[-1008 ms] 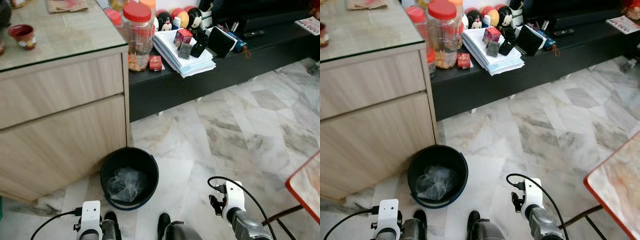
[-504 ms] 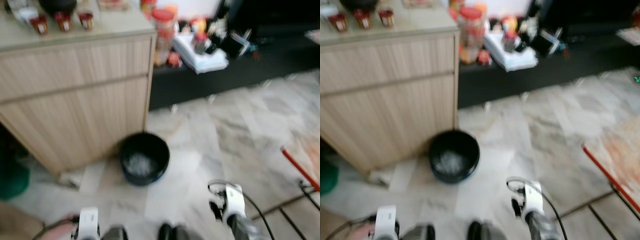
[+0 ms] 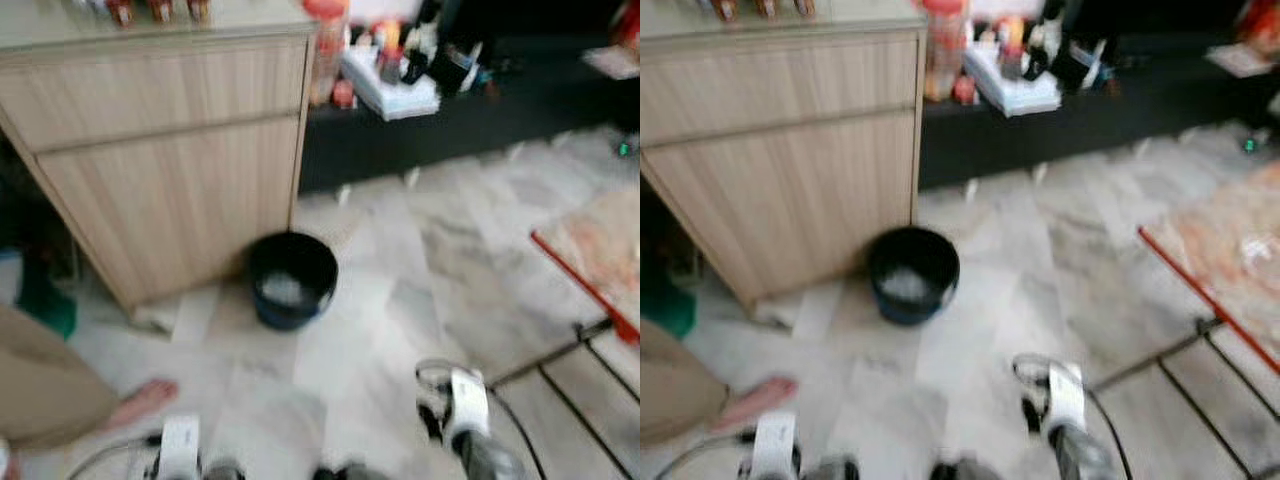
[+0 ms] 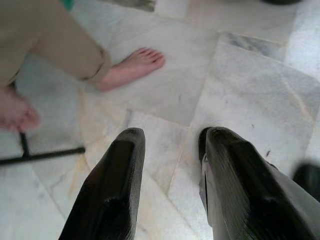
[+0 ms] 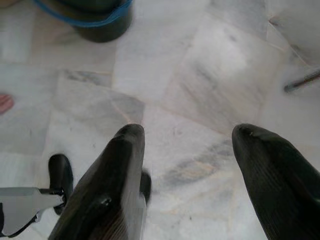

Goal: Picking trash to rubbish bin

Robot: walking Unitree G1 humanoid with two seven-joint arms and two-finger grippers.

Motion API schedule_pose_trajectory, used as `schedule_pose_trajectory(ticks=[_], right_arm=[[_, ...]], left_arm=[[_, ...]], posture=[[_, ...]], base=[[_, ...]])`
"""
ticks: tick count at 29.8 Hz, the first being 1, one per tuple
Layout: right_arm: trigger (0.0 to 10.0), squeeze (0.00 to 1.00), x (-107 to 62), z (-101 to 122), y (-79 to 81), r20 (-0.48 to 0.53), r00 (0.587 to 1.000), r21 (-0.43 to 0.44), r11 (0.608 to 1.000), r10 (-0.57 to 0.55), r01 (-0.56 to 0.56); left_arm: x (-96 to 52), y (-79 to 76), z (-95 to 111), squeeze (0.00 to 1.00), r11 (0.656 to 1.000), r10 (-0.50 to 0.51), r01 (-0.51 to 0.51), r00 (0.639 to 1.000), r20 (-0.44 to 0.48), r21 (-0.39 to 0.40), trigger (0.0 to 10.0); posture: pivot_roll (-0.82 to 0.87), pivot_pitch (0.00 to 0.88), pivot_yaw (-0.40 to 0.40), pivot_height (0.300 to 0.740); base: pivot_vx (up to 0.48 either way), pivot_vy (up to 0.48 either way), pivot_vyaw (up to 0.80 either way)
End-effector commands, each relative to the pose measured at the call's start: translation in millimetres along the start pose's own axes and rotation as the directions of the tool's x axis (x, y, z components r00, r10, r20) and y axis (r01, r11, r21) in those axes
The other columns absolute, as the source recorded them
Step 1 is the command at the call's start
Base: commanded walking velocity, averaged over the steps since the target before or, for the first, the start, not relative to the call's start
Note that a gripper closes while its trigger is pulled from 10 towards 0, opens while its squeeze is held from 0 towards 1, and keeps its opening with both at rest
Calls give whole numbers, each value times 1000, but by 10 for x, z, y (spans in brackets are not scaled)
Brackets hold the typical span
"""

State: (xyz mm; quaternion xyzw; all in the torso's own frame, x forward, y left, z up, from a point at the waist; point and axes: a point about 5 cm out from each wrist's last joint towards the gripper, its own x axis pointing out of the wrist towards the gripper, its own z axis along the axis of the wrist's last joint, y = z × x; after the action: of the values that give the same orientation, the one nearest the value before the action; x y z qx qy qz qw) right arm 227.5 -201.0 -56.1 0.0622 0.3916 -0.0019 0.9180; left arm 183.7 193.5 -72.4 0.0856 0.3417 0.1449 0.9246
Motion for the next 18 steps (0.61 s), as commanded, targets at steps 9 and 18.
schedule_pose_trajectory(ticks=[9, 18], right_arm=[[10000, 0, -19, 26, -101, 13, 999, 17, 999, -31, 31], [10000, 0, -23, 19, -107, 17, 999, 28, 999, -33, 32]], left_arm=[[-67, -77, -142, 0, 999, -30, 31, 998, -59, 18, 10000], [-77, -62, -170, 0, 999, -25, 26, 997, -66, 21, 10000]], posture=[[72, 181, -158, 740], [72, 199, -156, 740]], base=[[0, 0, 0], [0, 0, 0]])
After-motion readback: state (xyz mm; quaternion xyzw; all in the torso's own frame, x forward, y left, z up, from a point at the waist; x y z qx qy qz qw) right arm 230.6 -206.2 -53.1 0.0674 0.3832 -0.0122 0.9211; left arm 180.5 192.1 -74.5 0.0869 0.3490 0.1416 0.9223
